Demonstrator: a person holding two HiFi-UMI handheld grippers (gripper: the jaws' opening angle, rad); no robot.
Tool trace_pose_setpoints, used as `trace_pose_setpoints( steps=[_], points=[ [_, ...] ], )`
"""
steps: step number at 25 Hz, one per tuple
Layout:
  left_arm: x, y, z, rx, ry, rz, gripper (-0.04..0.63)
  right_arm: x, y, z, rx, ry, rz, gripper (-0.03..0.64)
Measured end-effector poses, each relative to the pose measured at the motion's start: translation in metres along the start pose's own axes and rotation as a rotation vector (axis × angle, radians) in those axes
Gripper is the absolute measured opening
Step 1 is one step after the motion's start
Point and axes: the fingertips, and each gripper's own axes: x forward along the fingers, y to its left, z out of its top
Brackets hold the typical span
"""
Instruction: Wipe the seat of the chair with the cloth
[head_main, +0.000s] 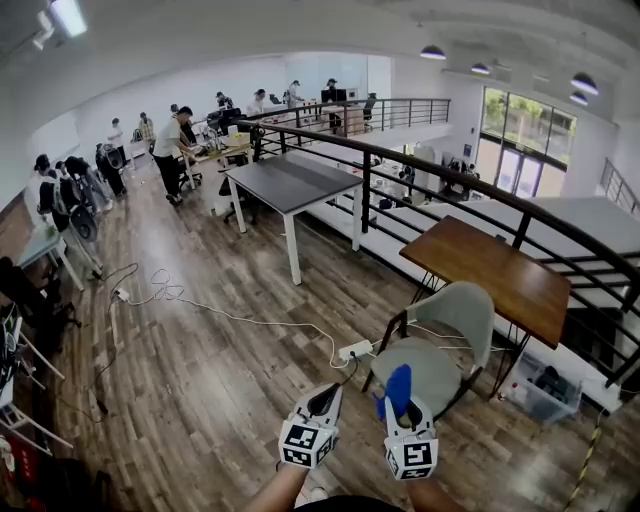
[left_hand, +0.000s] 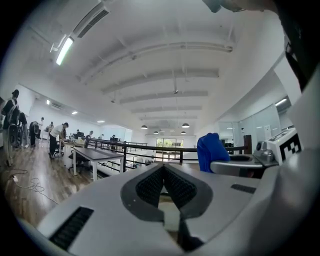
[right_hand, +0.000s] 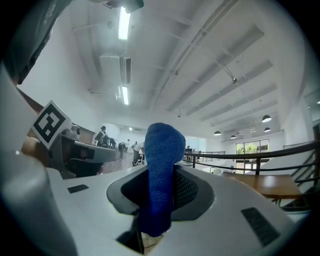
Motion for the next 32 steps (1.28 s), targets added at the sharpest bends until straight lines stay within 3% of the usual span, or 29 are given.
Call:
trace_pose_setpoints(
  steps=[8,23,32],
  points=[
    [0.000,0.017,0.010,0.018,-0.020,-0.017,0.008,0.013,0.010,0.015,0.037,-0.071,-0.004,0.109],
    [-0.015,0.053,0.004,0.040,-0.015,-0.069,0.007,0.037,0.052,0.009,0.021,-0.051,-0.051,0.109],
    [-0.009,0.067,0.002,0.020,-0.048,-0.080,0.007,0.047,0.052,0.007,0.016,-0.028,-0.044,0.109]
  ],
)
